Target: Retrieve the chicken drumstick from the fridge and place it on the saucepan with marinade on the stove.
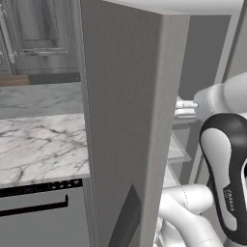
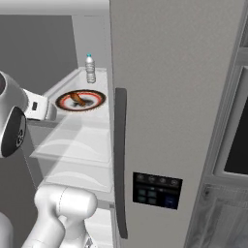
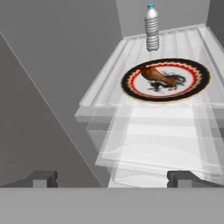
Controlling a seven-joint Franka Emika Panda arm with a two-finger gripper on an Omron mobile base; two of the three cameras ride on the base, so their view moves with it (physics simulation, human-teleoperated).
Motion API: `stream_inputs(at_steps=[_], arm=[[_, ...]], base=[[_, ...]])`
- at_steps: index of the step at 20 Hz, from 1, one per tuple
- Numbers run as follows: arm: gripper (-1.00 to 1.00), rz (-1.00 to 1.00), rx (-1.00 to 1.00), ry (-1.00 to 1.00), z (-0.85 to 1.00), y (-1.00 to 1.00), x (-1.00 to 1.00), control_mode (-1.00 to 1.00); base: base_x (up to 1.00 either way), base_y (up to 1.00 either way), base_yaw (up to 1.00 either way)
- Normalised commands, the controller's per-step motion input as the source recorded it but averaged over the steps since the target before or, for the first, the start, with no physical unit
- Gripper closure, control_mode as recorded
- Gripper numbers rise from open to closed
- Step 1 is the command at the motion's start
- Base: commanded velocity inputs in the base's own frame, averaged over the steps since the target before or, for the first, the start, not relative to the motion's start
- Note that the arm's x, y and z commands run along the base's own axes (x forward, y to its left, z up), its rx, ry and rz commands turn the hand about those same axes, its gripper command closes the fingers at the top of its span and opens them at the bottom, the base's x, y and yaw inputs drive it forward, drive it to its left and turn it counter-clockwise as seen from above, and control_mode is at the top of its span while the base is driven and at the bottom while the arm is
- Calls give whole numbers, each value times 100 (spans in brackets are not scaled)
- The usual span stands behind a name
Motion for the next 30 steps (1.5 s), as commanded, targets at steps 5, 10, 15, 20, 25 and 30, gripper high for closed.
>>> stream_inputs(at_steps=[5,10,15,20,25,30], arm=[[-100,0,-16,-5,0,-10,0,-100],[-100,0,-1,0,0,-26,0,-100],[-100,0,0,7,0,-13,12,-100],[-100,0,0,13,3,0,26,-100],[-100,0,-4,13,4,0,21,-100],[-100,0,-6,0,-14,0,18,-100]], base=[[0,0,0],[0,0,0],[0,0,0],[0,0,0],[0,0,0],[0,0,0]])
